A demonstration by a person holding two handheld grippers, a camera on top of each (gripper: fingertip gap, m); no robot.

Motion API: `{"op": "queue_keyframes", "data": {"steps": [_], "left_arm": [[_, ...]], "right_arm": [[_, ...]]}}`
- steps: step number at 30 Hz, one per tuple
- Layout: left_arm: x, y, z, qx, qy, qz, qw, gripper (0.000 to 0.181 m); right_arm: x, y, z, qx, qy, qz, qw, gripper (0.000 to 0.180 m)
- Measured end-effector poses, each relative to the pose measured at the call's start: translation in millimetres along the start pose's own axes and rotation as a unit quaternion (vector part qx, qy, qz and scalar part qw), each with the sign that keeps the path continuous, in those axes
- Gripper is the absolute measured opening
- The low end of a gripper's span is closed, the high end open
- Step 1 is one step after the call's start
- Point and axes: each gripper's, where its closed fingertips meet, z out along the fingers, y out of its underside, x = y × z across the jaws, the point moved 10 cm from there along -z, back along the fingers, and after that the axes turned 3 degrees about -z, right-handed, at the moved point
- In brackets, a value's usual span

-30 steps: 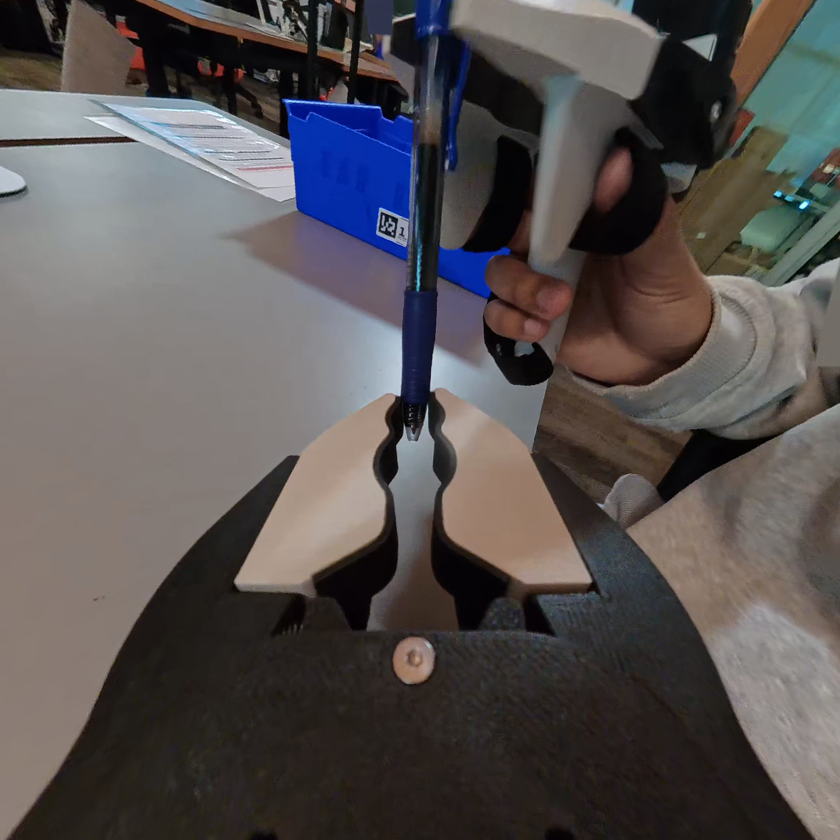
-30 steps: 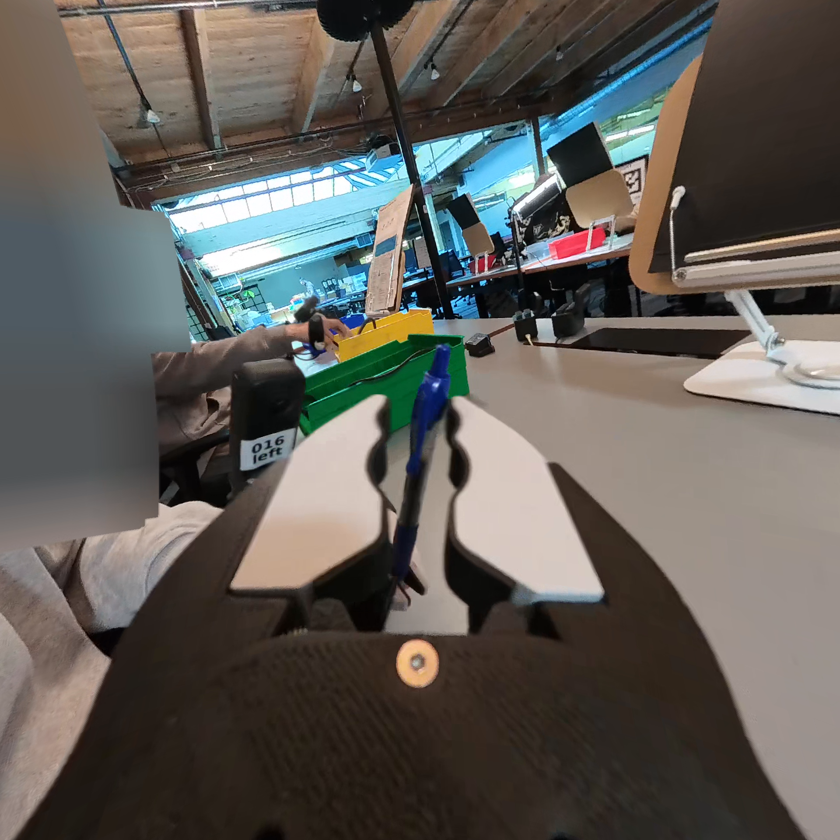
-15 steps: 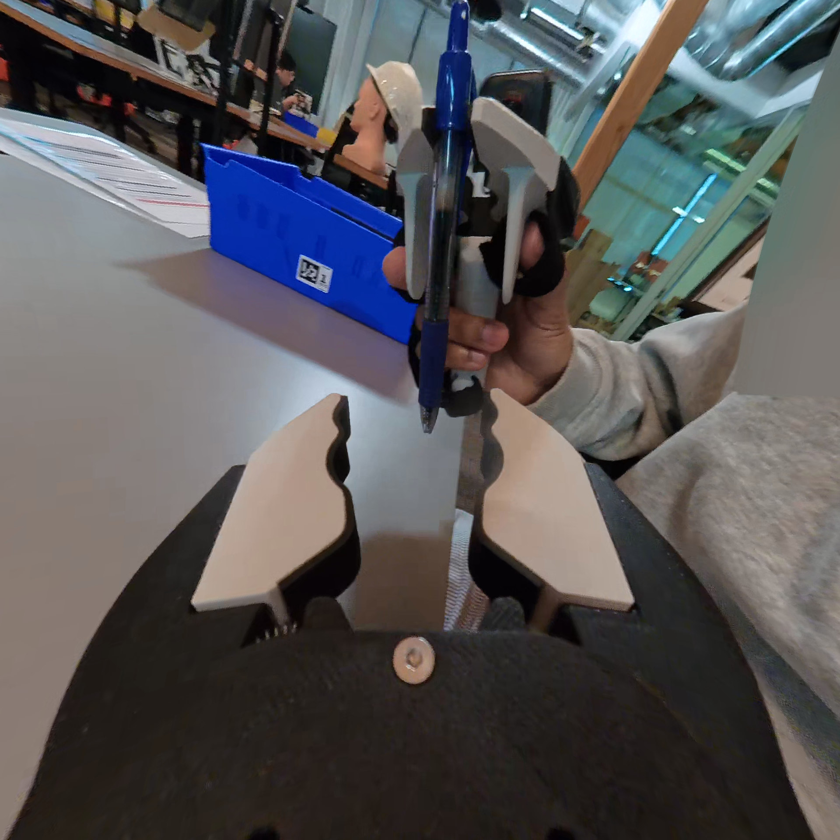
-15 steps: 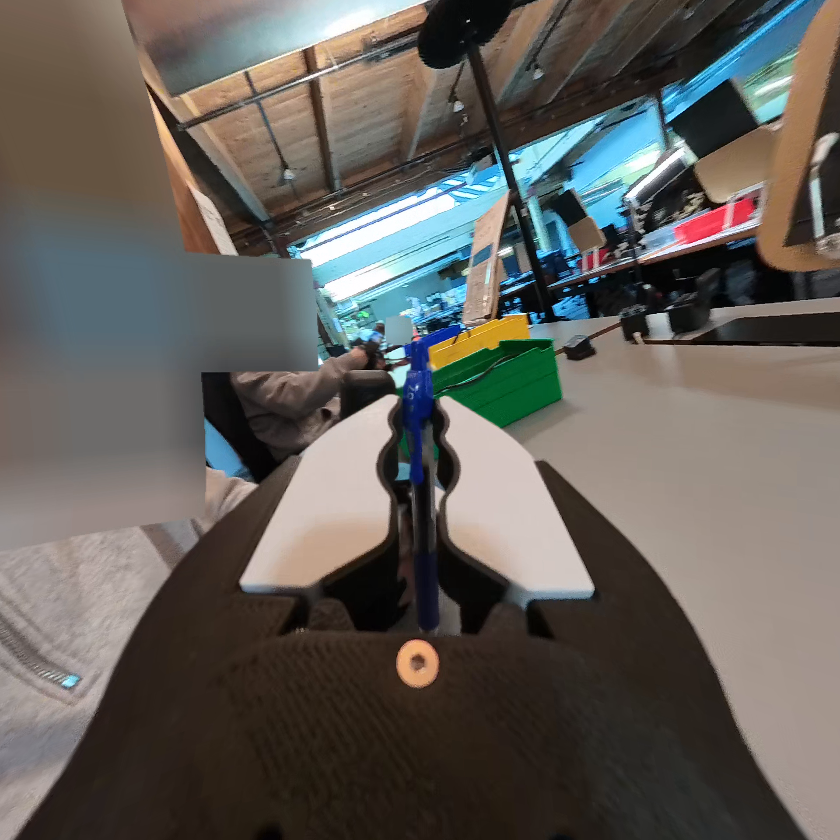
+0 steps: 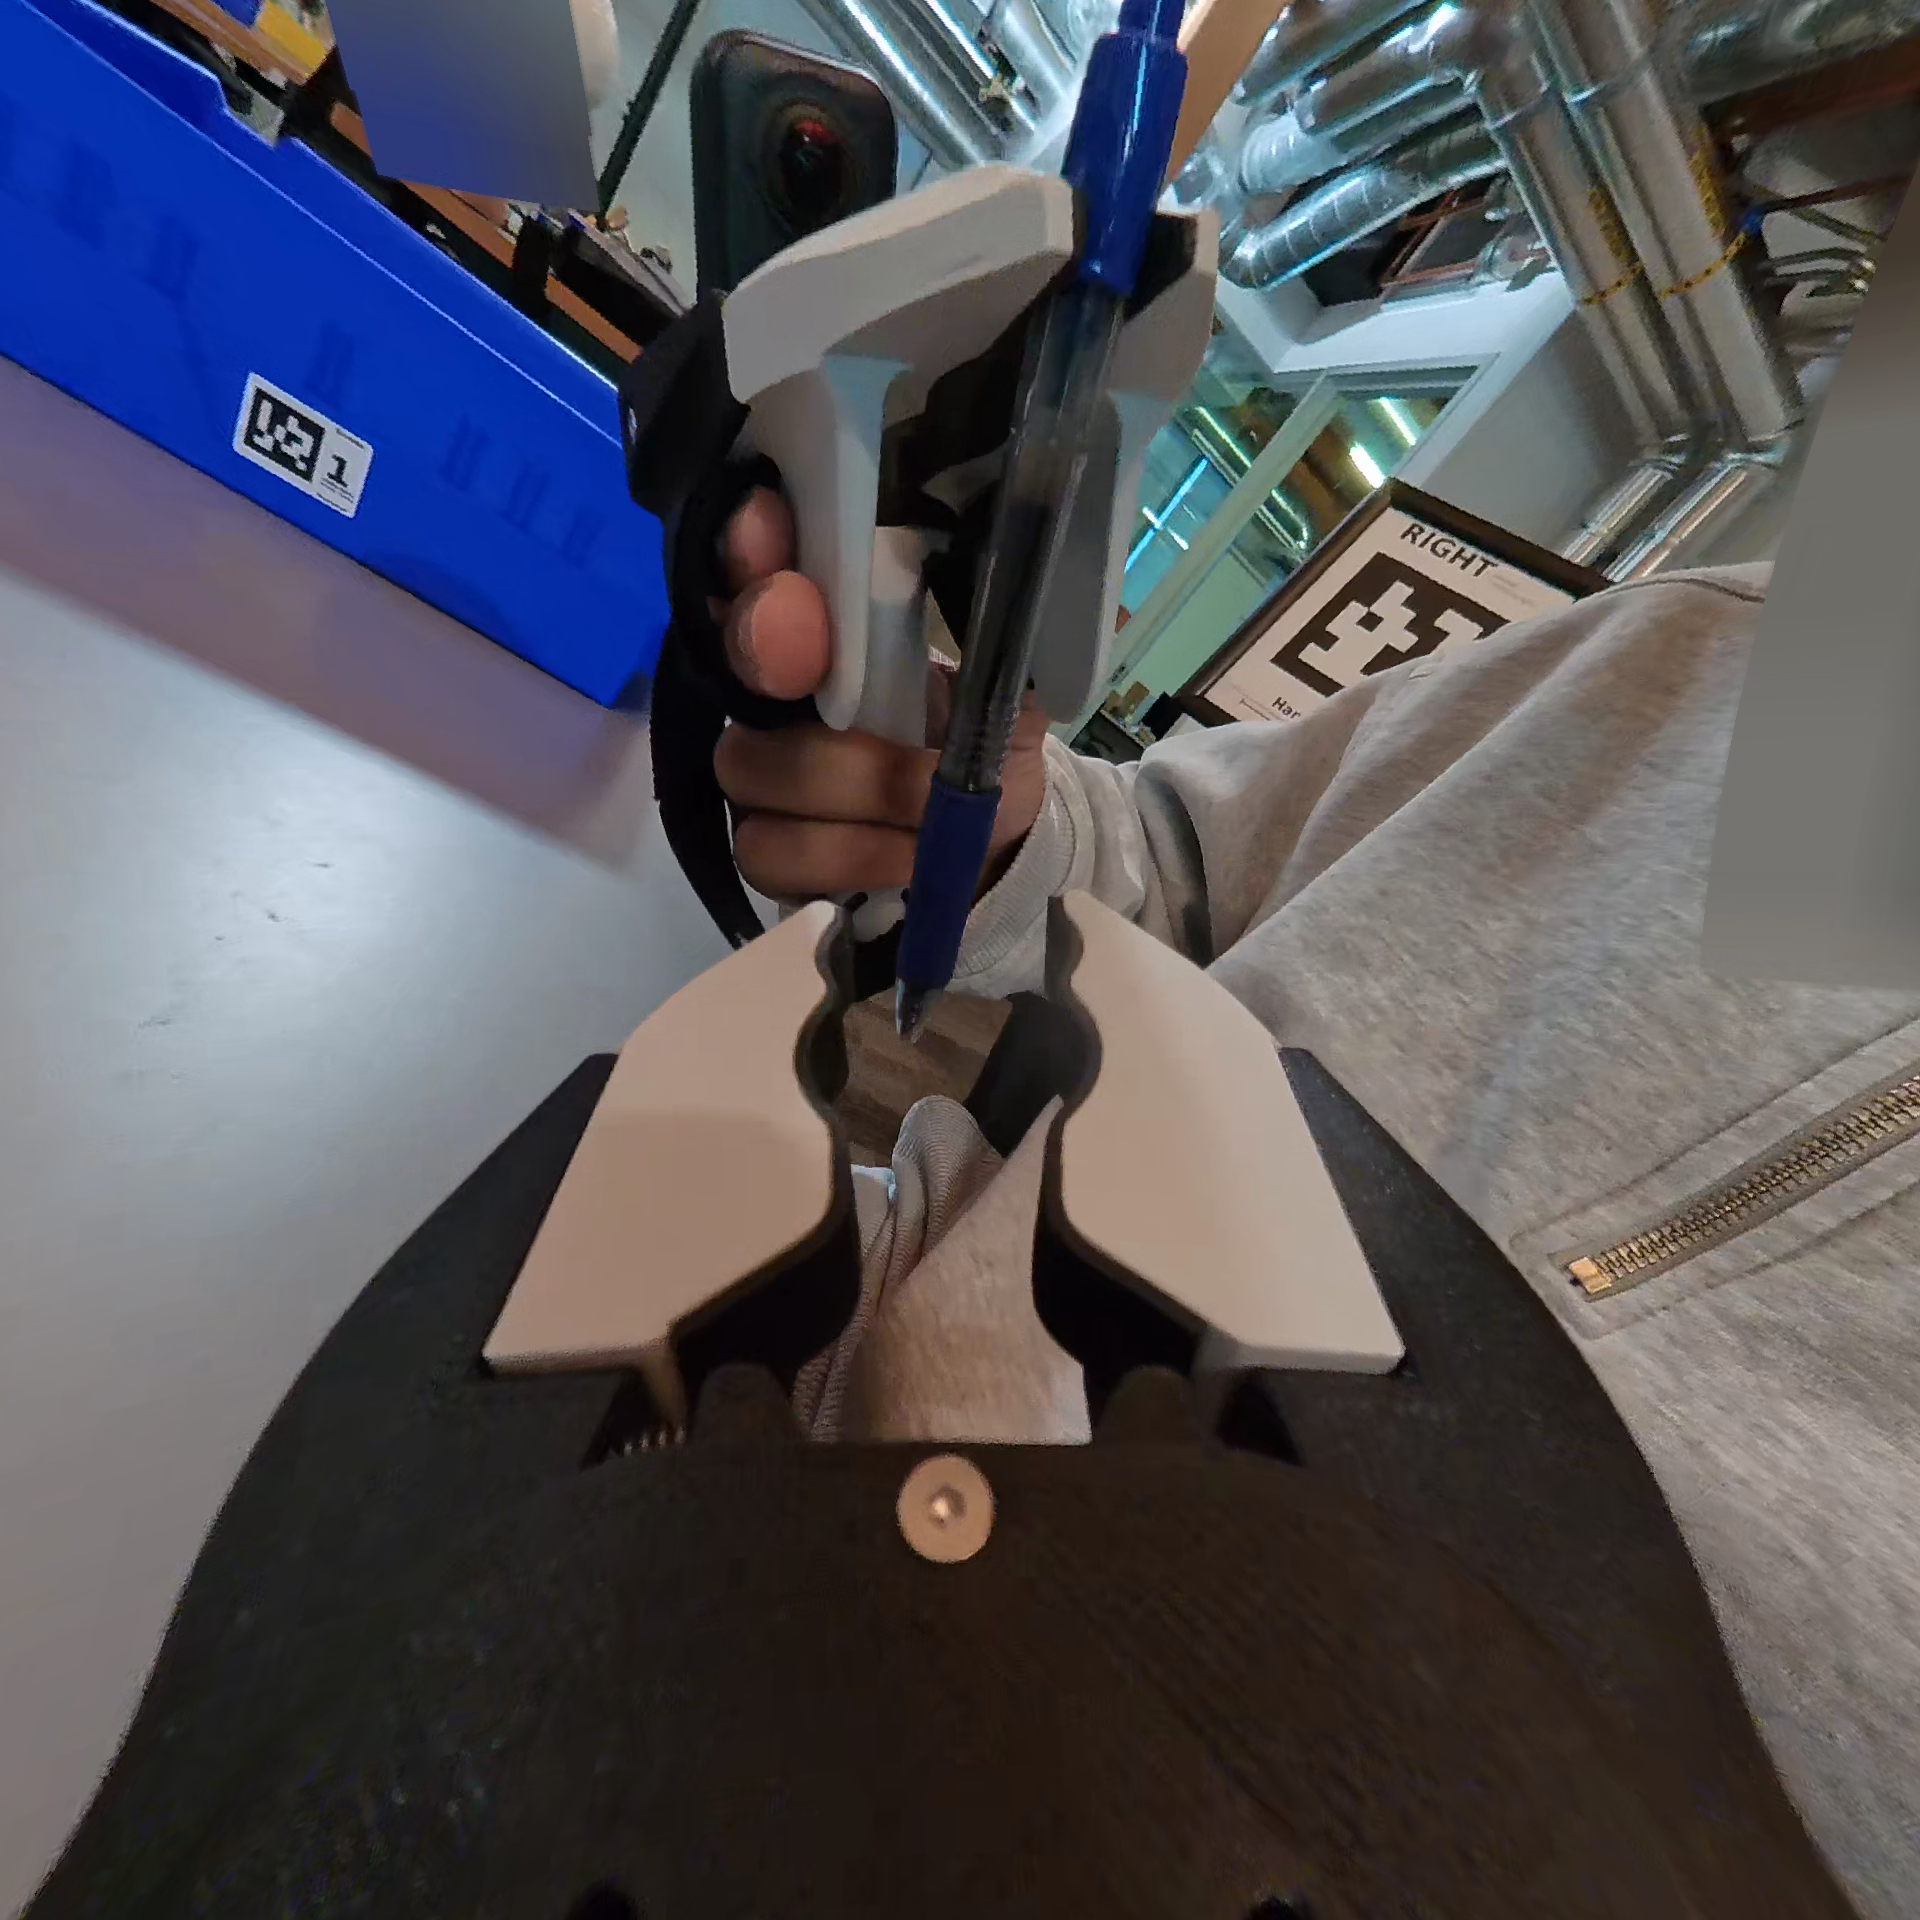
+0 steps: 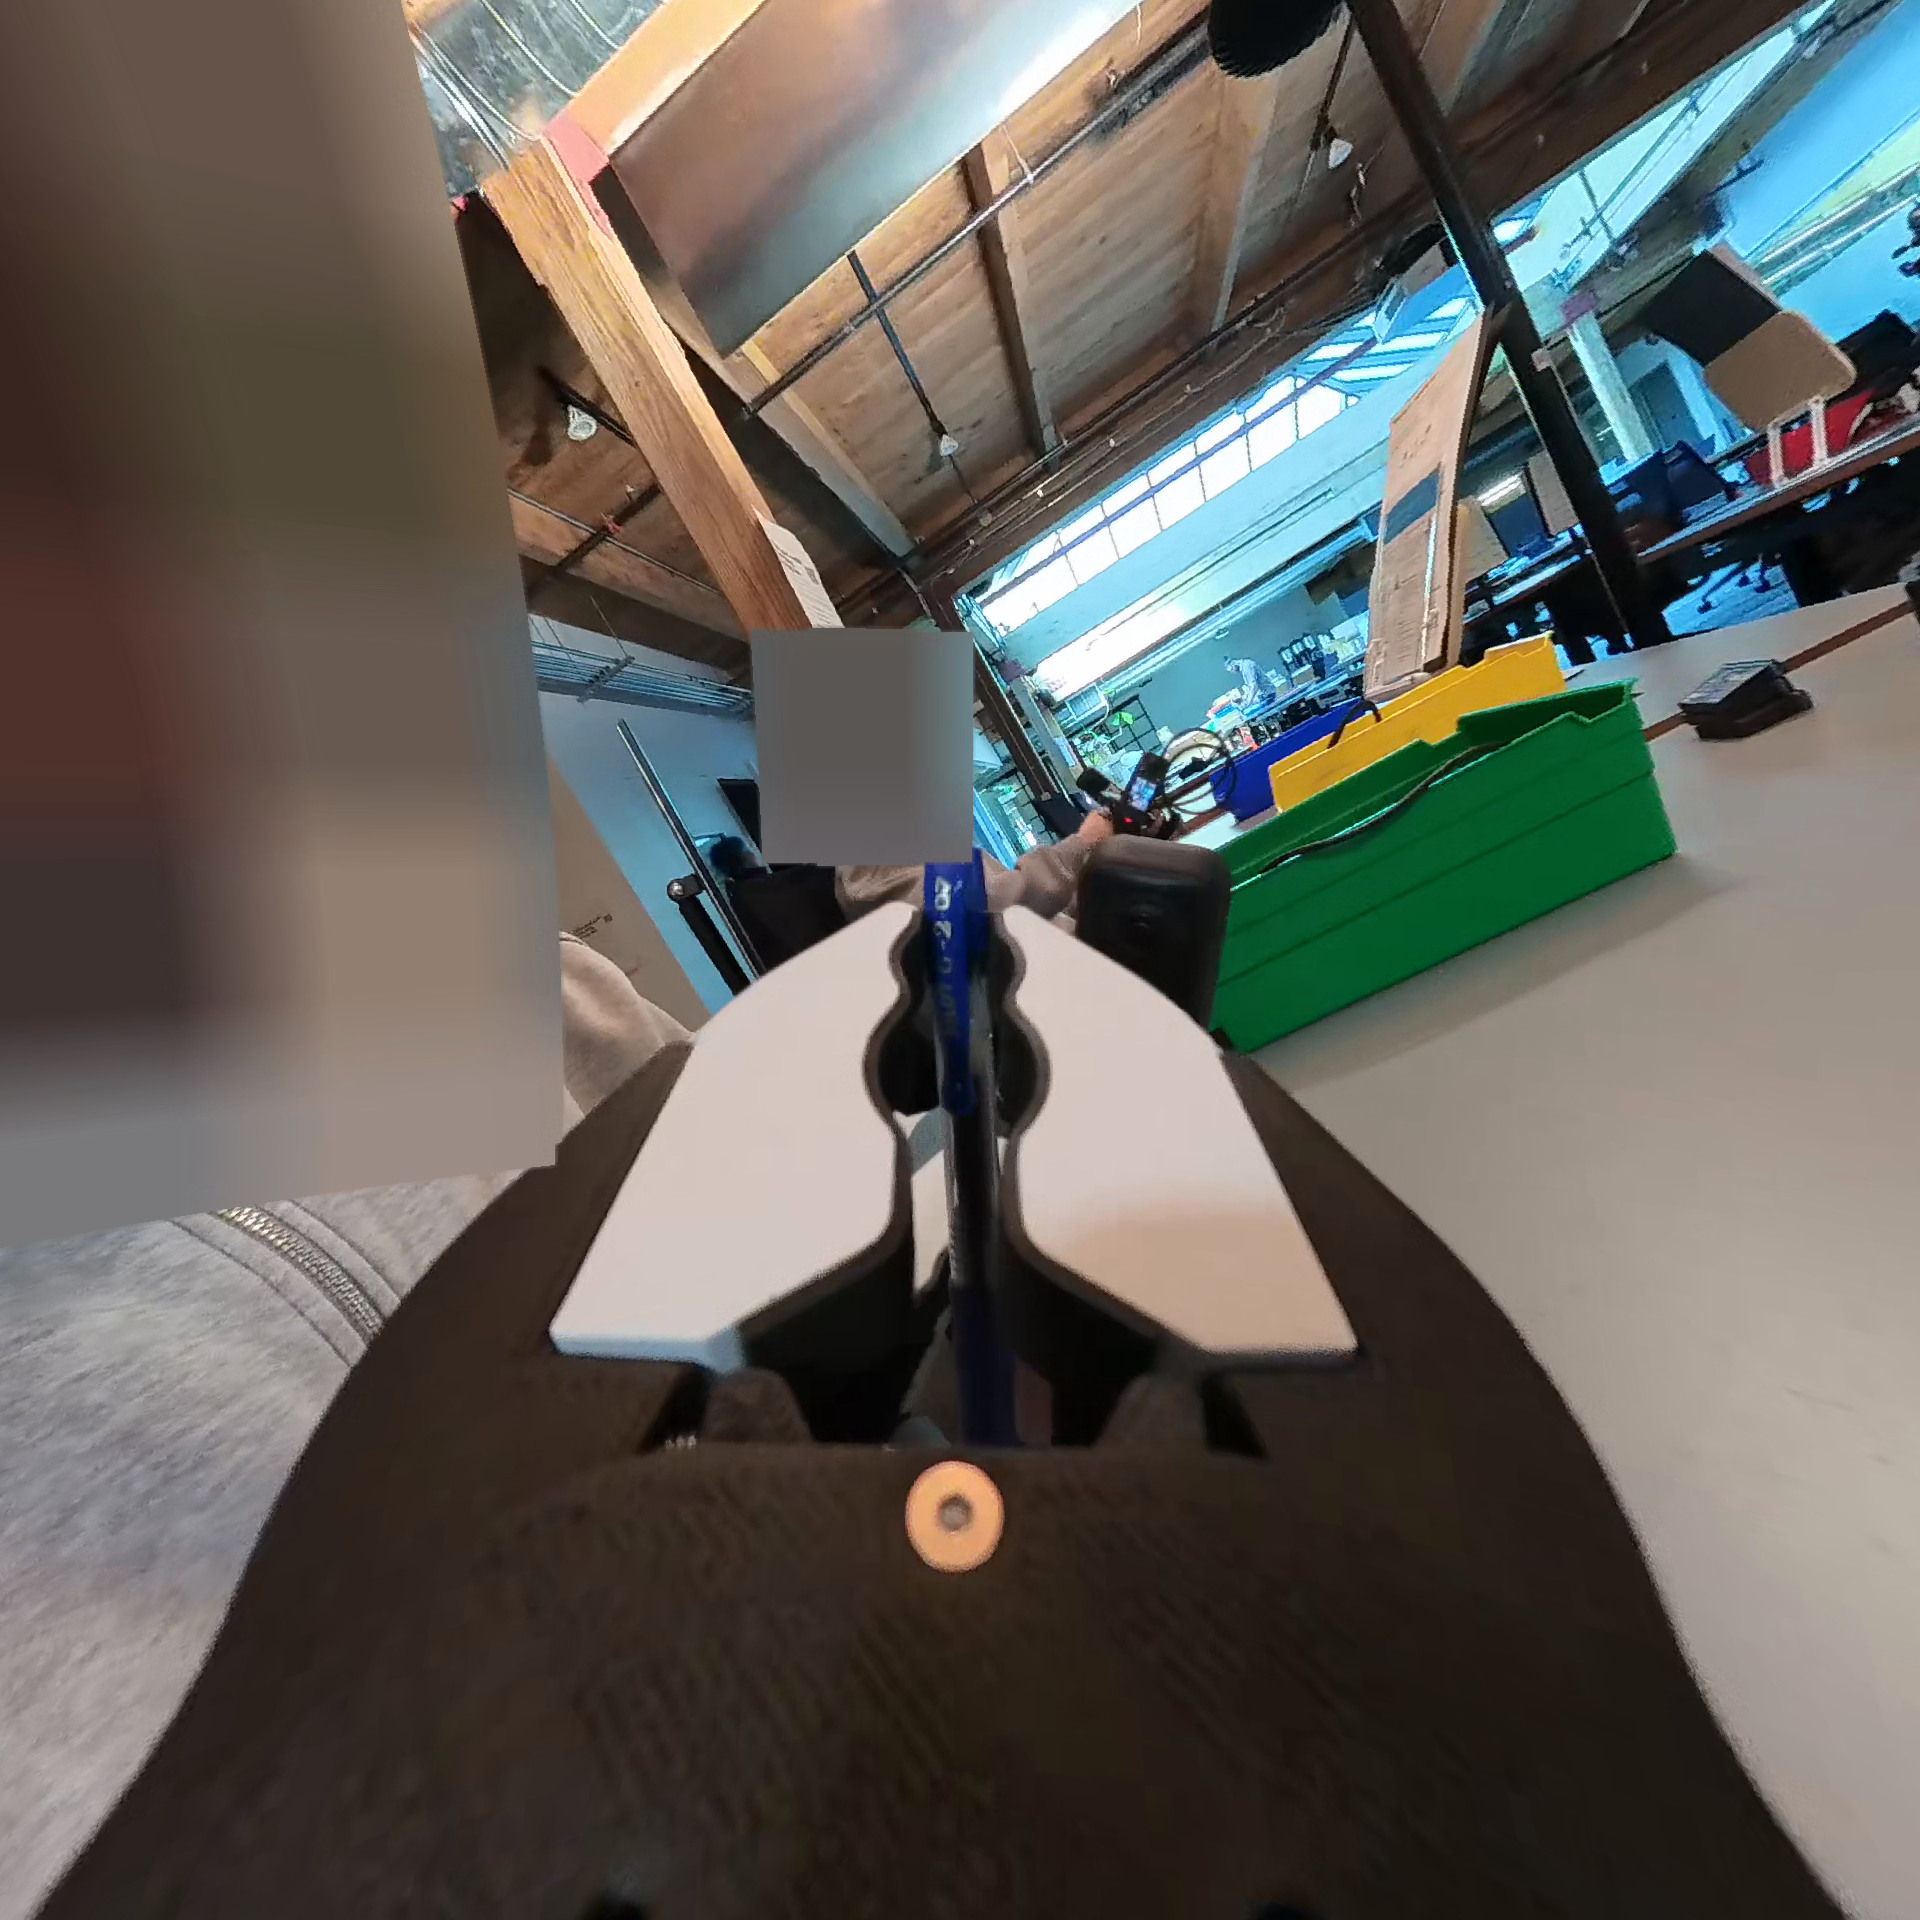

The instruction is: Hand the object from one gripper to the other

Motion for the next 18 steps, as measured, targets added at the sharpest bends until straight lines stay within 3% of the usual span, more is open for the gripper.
{"op": "queue_keyframes", "data": {"steps": [7,14,18], "left_arm": [[2.6,1.7,1.0,-0.018,-0.01,0.026,0.999,0.013],[6.5,0.8,0.9,-0.022,-0.013,0.049,0.998,0.012],[6.4,-1.9,-2.5,-0.008,-0.022,0.054,0.998,0.012]], "right_arm": [[-1.2,2.4,2.0,0.003,0.004,-0.012,1.0,0.011],[2.4,1.9,-1.9,0.019,0.007,0.013,1.0,0.011],[8.6,0.7,-5.9,0.052,0.02,0.044,0.997,0.036]]}}
